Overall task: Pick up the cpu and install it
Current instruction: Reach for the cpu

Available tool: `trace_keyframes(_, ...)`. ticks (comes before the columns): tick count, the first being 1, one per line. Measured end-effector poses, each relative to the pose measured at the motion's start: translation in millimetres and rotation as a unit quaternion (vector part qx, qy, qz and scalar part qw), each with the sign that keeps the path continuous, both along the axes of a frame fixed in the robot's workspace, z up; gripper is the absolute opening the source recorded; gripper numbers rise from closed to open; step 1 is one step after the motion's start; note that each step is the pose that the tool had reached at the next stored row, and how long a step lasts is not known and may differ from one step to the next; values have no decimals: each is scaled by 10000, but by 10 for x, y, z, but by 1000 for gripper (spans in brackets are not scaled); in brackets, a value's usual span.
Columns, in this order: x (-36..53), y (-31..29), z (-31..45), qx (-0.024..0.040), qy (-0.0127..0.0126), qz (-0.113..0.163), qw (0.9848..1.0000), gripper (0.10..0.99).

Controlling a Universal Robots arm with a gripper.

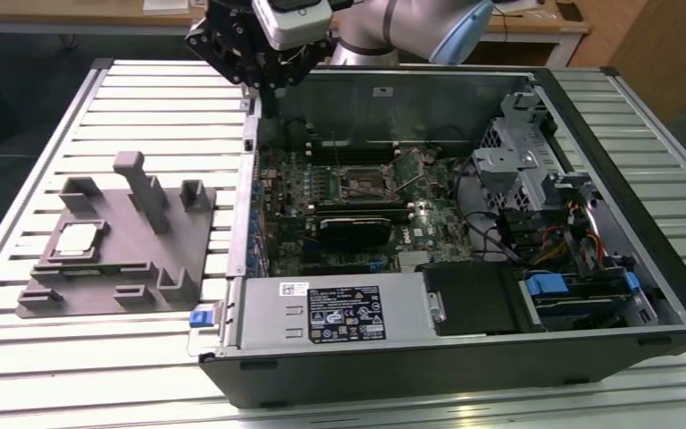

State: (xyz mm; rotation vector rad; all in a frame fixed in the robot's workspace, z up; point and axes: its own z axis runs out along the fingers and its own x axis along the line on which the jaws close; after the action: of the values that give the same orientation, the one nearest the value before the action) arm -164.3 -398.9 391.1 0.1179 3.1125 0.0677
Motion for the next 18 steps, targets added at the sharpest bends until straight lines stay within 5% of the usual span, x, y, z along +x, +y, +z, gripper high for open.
trace_keyframes(18,-135,0,-8,0,0,0,10000,106)
